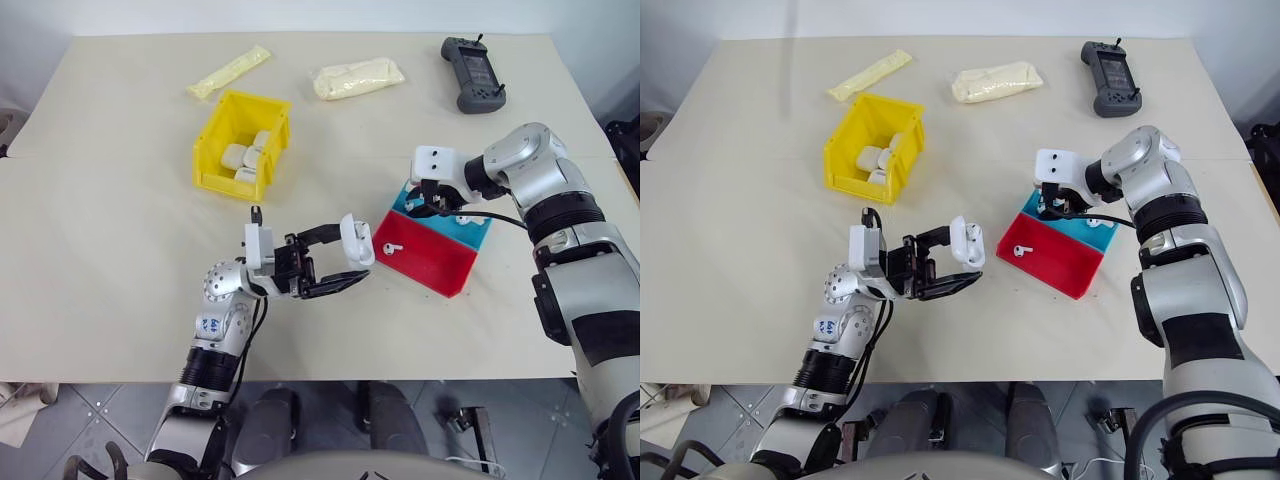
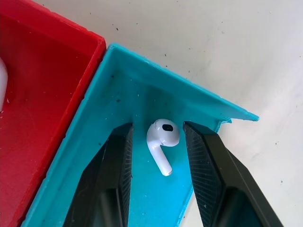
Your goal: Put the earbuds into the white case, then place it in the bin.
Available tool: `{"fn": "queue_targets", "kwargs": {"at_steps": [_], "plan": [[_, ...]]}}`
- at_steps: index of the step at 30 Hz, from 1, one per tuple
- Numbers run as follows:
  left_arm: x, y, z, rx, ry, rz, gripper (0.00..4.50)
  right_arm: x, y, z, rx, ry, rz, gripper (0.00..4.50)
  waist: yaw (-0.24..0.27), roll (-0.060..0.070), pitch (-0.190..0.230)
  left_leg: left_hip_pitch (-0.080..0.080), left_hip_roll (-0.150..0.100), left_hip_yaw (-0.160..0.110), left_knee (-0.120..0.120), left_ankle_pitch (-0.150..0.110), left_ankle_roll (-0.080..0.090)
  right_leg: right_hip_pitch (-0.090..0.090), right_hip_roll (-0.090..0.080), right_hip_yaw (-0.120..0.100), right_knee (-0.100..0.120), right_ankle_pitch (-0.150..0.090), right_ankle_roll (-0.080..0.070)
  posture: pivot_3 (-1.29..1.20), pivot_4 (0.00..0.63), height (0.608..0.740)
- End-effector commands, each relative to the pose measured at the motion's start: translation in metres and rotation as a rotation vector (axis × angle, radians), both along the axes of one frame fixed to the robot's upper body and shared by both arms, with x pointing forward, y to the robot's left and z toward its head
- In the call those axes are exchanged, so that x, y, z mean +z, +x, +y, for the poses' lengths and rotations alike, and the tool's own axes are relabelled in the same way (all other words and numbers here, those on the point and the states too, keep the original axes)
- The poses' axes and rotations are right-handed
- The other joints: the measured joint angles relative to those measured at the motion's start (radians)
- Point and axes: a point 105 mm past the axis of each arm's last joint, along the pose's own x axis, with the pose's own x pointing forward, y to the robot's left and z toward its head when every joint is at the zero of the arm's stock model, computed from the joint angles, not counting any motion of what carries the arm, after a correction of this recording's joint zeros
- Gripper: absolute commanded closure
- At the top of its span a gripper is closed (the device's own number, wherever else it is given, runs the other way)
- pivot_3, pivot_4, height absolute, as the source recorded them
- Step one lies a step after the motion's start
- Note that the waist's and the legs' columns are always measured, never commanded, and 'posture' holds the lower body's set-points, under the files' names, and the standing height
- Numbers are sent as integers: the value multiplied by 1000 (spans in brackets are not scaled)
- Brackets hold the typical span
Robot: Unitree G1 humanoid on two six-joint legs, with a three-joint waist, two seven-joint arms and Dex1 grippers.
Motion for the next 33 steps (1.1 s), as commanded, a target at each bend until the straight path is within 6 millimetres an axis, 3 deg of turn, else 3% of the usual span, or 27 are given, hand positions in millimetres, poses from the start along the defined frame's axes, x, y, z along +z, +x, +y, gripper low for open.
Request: {"fn": "queue_targets", "kwargs": {"at_steps": [1, 6, 14, 21, 25, 28, 31, 33], "plan": [[10, -4, 0, -4, -17, -49, 1745, 3, 1, -1, 6, -15, -8, 2780, 0, 0, 0, 0, 0, 0, 0, 0, 0, 0, 0, 0, 0, 0, 0, 0, 150, 740], [10, -4, 0, -5, -19, -50, 1745, 0, 0, -2, 11, -25, -5, 3980, 0, 0, 0, 0, 0, 0, 0, 0, 0, 0, 0, 0, 0, 0, 0, 0, 150, 740], [10, -4, 0, -3, -20, -50, 1745, 5, 0, 1, 15, 3, -12, 3980, 0, 0, 0, 0, 0, 0, 0, 0, 0, 0, 0, 0, 0, 0, 0, 0, 150, 740], [11, -5, 0, -14, -17, -51, 1745, 50, -4, -13, -34, 198, -76, 3980, 4, 1, 0, 0, 0, 0, 0, 0, 0, 0, 0, 0, 0, 0, 0, 0, 150, 740], [11, -4, 0, -31, -11, -46, 1745, 74, -23, -39, -63, 312, -136, 3980, 10, 1, 0, -1, 0, -2, 0, 0, 0, 0, -1, 0, -1, 0, 0, 0, 150, 740], [12, -3, -1, -44, -9, -42, 1745, 74, -40, -52, -101, 398, -149, 3980, 11, 0, 0, -1, -1, -1, 0, 0, 0, 1, 0, 0, -1, 0, 0, 0, 150, 740], [13, -3, -3, -57, -9, -40, 1745, 61, -62, -52, -106, 482, -148, 3980, 11, 0, 0, -1, -1, 0, 0, 0, 0, 1, 0, -1, 0, 0, 0, 0, 150, 740], [14, -4, -5, -68, -9, -37, 1745, 57, -78, -41, -85, 596, -144, 3980, 10, 1, 0, -1, -1, 0, 0, 0, 0, 0, 0, 0, 0, 0, 0, 0, 150, 740]]}}
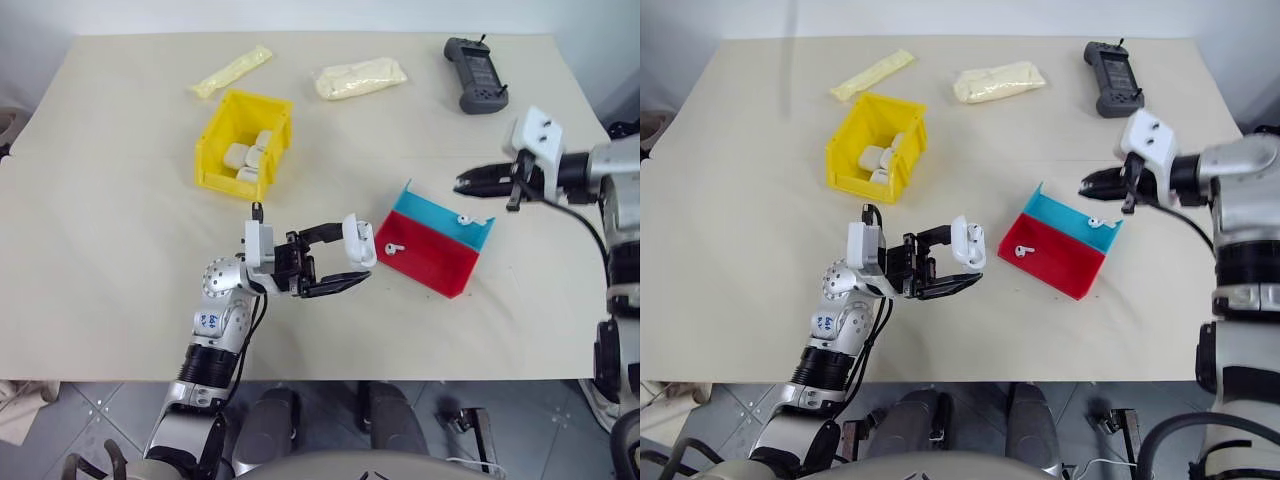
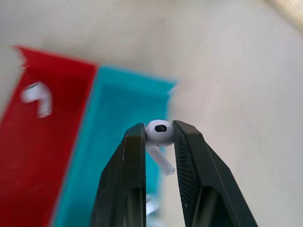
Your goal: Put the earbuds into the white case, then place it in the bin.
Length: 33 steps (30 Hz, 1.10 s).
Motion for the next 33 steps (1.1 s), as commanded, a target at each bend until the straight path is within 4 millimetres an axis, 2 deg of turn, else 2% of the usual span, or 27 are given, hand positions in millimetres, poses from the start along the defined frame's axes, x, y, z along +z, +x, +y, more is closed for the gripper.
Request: {"fn": "queue_targets", "kwargs": {"at_steps": [1, 3, 7, 12, 17, 21, 33], "plan": [[8, -3, -2, -28, -24, -19, 1745, 23, -26, 25, 60, 209, -105, 3980, -4, 0, 0, 0, 0, 0, 0, 0, 0, 0, 0, 0, 0, 0, 0, 0, 150, 740], [8, -3, -3, -37, -21, -16, 1745, 25, -43, 43, 81, 365, -94, 3980, -5, 0, 0, 0, 1, 1, 0, 0, 0, 0, 0, 1, 0, 0, 0, 0, 150, 740], [10, -2, -3, -44, -17, -15, 1745, 27, -67, 66, 112, 562, -6, 3980, 1, 0, 0, 1, 2, 0, 1, 0, 0, 0, 0, 1, 1, 0, 0, 0, 150, 740], [14, 4, -4, -22, -28, -14, 1745, 39, -86, 81, 136, 774, 109, 3980, 23, 0, 0, 1, 2, -2, 2, -1, 0, 1, -2, 1, 1, 1, -1, 0, 150, 740], [18, 9, -7, -5, -53, 9, 1745, 48, -104, 93, 194, 912, 223, 3980, 22, 0, 0, 0, 2, -2, 2, -1, 1, 1, -2, 1, 0, 1, -1, 0, 150, 740], [20, 11, -9, -3, -59, 17, 1745, 46, -115, 105, 220, 939, 284, 3980, 21, 0, 0, 0, 2, -2, 1, -1, 1, 1, -1, 0, 0, 1, -1, 0, 150, 740], [21, 10, -12, -10, -59, 18, 1745, 50, -119, 119, 229, 1017, 314, 3980, 21, 0, 0, 0, 1, -1, 1, -1, 2, 1, 0, 1, 0, 1, -1, 0, 150, 740]]}}
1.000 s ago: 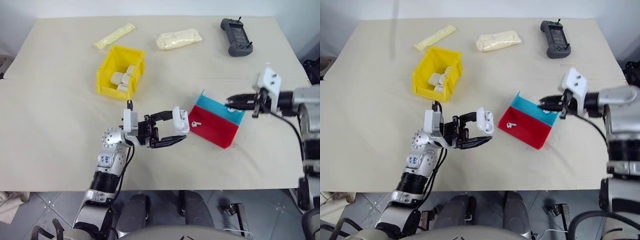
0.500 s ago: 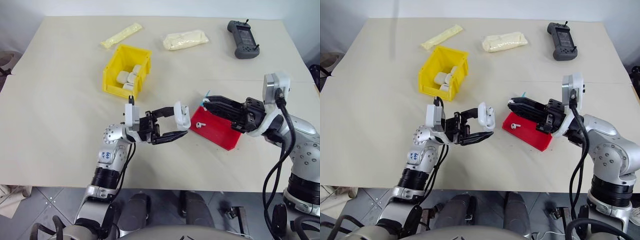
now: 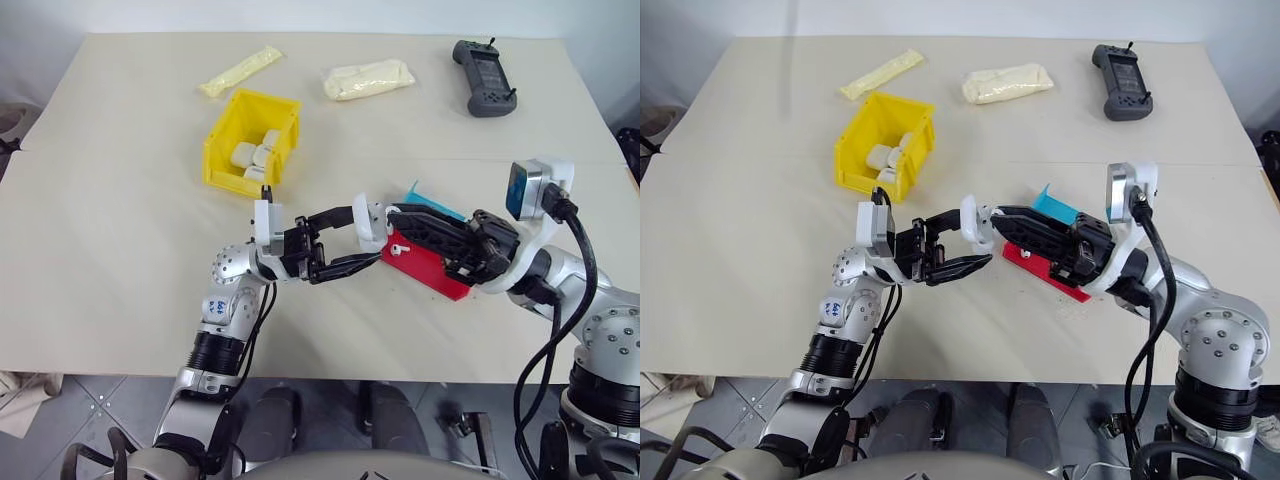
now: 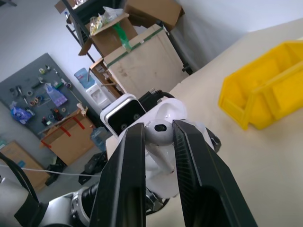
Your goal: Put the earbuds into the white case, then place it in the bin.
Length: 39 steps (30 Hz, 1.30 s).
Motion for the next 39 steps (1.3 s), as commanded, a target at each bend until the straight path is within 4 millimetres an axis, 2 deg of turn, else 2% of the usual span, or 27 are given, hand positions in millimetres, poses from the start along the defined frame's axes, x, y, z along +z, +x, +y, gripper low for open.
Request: {"fn": "queue_targets", "kwargs": {"at_steps": [1, 7, 14, 24, 31, 35, 39], "plan": [[9, -1, -2, -6, -23, -26, 1745, 12, -10, 7, 38, 44, -41, 3980, -1, 0, 0, 0, 0, 0, 0, 0, 0, 0, 0, 0, 0, 0, 0, 0, 150, 740], [10, -1, -3, -3, -31, -25, 1745, 1, -11, 13, 43, 49, 6, 3980, -1, 0, 0, 0, 0, 0, 0, 0, 0, 0, 0, 0, 0, 0, 0, 0, 150, 740], [14, -2, -1, -2, -50, -26, 1745, -19, -3, 9, -17, 33, 46, 3980, -1, 0, 0, 0, -1, 0, 0, -1, 1, 0, 0, 0, 0, 0, 0, 0, 150, 740], [18, 1, 1, 16, -76, -21, 1745, -29, 0, 12, -41, -7, 36, 3980, -1, 0, 0, 0, 0, 0, 0, -1, 1, 0, 1, 0, 0, 0, 0, 0, 150, 740], [17, 0, -1, 4, -69, -25, 1745, -23, 1, 11, -33, -44, -14, 1703, 0, 0, 0, 0, 0, 0, 0, -1, 1, 0, 0, 0, -1, 0, 0, 0, 150, 740], [17, 0, 0, 0, -64, -28, 1745, -24, 7, -1, -91, -86, -51, 410, -1, 0, 0, 0, -1, 1, 0, -1, 1, 0, 1, 0, -1, 0, 0, 0, 150, 740], [14, 0, 9, 11, -23, -34, 1745, -27, 10, -29, -174, -172, -84, 410, 1, 0, 0, 0, -1, 0, 0, -1, 1, 0, 1, 0, -1, 0, 0, 0, 150, 740]]}}
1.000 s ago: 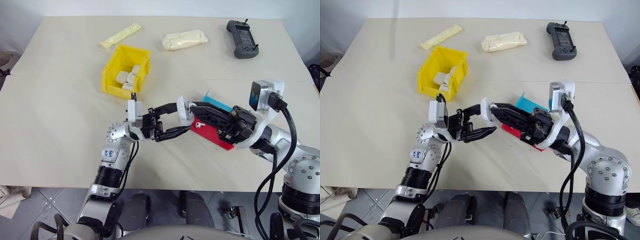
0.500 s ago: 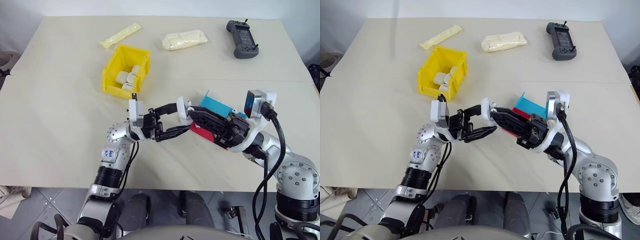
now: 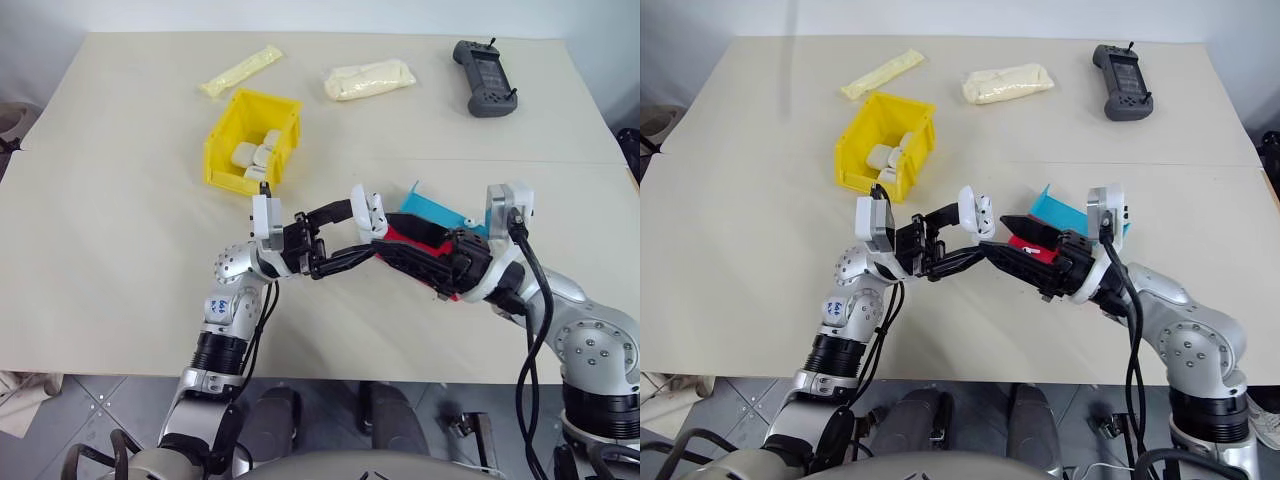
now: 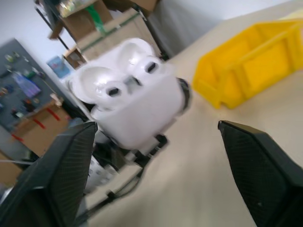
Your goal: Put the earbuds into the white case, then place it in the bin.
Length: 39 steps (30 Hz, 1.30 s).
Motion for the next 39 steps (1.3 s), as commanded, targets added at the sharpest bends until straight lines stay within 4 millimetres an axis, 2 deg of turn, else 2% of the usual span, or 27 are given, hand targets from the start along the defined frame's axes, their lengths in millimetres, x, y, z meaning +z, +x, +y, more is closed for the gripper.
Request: {"fn": "queue_targets", "kwargs": {"at_steps": [1, 2, 5, 9, 12, 15, 18, 20, 23, 28, 34, 39], "plan": [[10, -4, 9, -8, 16, -64, 1745, 5, -1, -28, -75, -81, -79, 410, 0, 0, 0, 0, 0, 0, 0, 0, 0, 0, 0, 0, 0, 0, 0, 0, 150, 740], [9, -4, 13, -5, 32, -64, 1745, 0, -2, -35, -87, -130, -84, 410, 1, 0, 0, 0, -1, 0, 0, 0, 0, 0, 0, 0, 0, 0, 0, 0, 150, 740], [6, -2, 30, 1, 74, -37, 1745, -17, -6, -63, -128, -247, -87, 1001, 0, 0, 0, 0, 0, 1, 0, 0, 1, 0, 0, 0, 0, 0, 0, 0, 150, 740], [-2, -2, 44, -4, 156, -17, 1745, -35, -6, -90, -168, -410, -149, 2354, -1, 0, 0, 0, 0, 2, 0, 0, 1, 0, 1, 0, 0, 0, 0, 0, 150, 740], [-7, -2, 49, -1, 223, -22, 1745, -36, -6, -95, -157, -452, -192, 3370, -3, 0, 0, 1, 0, 2, 0, 0, 1, 0, 1, 0, 0, 0, 0, 0, 150, 740], [-10, 2, 53, 30, 304, -28, 1745, -27, -4, -90, -137, -453, -277, 4381, -3, 0, 0, 1, 1, 2, 0, 0, 1, 0, 1, 0, 0, 0, 0, 0, 150, 740], [-23, 10, 55, 101, 486, -70, 1745, -12, -7, -65, -30, -425, -313, 4449, -3, 0, 0, 1, 1, 2, 0, 0, 0, 0, 1, 1, 0, 0, 0, 0, 150, 740], [-26, 8, 52, 75, 525, -87, 1745, -8, -7, -56, 7, -430, -326, 4449, -3, 0, 0, 1, 1, 1, 0, 0, 0, 0, 1, 0, 0, 0, 0, 0, 150, 740], [-34, 16, 48, 131, 662, -120, 1745, 7, -1, -26, 110, -413, -383, 4449, -2, -1, 1, 1, 2, 1, 0, 0, 0, 0, 0, 0, 0, 0, 0, 0, 150, 740], [-30, 16, 28, 118, 696, -160, 1745, 17, 7, 11, 230, -388, -413, 4449, -1, -1, 1, 0, 2, 0, 0, 0, 0, 0, -1, 0, 0, 0, 0, 0, 150, 740], [-28, 17, 19, 113, 722, -141, 1745, 14, 13, 32, 296, -393, -419, 4449, -3, -1, 1, -1, -1, 0, 0, 0, 0, -1, -1, 0, 0, 0, 0, 0, 150, 740], [-23, 17, 17, 116, 715, -145, 1745, -5, 21, 36, 283, -480, -405, 4449, -3, -1, 1, 0, 0, 0, 0, 0, 0, -1, 0, 0, 0, 0, 0, 0, 150, 740]]}}
